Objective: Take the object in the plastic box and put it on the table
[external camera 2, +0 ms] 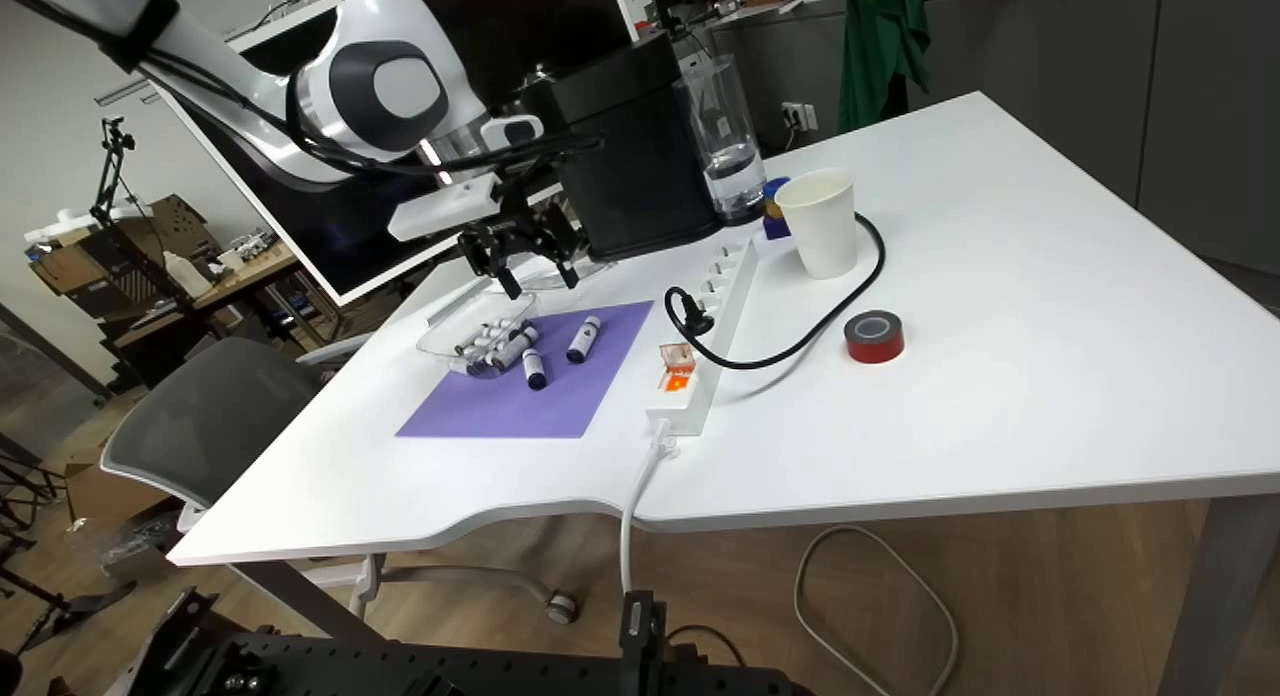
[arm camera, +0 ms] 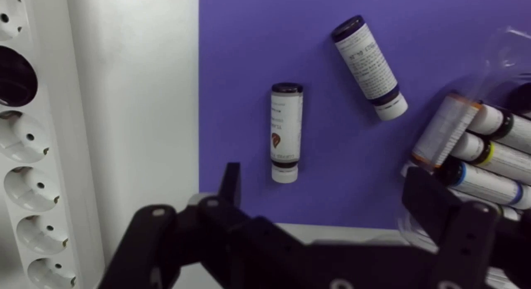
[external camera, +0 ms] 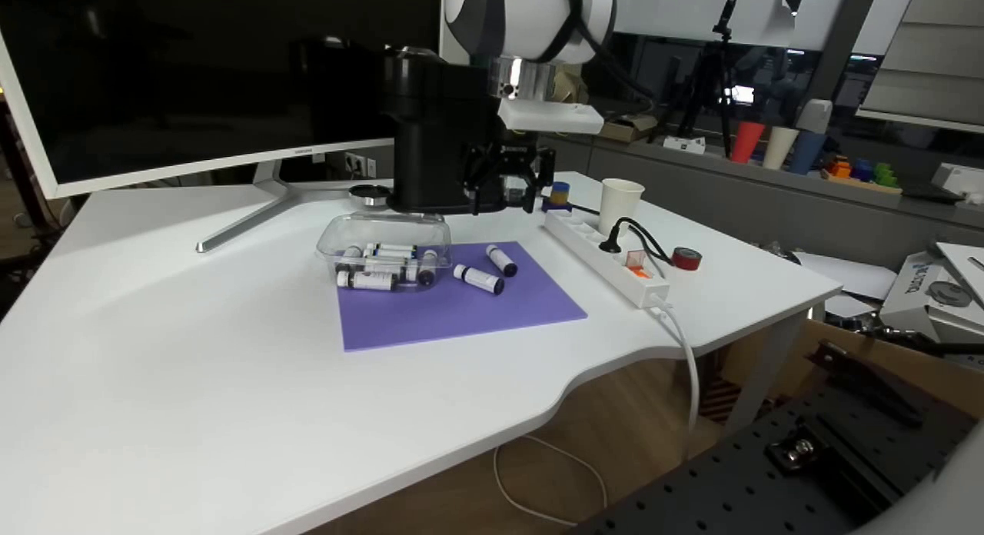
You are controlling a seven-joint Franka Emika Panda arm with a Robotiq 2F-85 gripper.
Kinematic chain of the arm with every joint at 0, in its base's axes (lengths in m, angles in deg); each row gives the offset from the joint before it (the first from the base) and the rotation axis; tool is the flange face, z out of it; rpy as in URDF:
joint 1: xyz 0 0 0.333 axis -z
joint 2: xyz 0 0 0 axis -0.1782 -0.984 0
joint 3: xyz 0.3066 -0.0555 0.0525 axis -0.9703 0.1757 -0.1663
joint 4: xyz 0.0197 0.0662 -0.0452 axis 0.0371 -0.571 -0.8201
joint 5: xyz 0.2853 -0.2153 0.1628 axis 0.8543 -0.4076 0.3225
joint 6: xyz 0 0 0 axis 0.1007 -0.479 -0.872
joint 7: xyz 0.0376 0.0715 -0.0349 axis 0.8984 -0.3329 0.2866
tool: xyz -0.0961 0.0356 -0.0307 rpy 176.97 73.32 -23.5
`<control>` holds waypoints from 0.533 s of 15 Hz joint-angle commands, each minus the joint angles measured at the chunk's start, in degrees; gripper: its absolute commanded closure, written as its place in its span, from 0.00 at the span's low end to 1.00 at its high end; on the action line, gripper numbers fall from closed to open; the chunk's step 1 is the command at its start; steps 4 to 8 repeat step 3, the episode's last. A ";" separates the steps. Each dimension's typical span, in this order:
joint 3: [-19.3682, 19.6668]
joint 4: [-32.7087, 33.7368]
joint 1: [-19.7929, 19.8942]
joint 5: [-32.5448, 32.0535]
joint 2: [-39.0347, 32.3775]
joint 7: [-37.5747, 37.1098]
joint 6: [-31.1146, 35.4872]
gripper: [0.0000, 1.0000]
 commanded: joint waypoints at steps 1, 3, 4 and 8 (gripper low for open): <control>-0.62 -3.40 -1.12 0.35 6.74 -2.26 -2.78 0.00; -0.79 -4.13 -1.95 0.16 9.01 -3.13 -4.11 0.00; -0.79 -4.13 -1.95 0.16 9.01 -3.13 -4.11 0.00; -0.79 -4.13 -1.95 0.16 9.01 -3.13 -4.11 0.00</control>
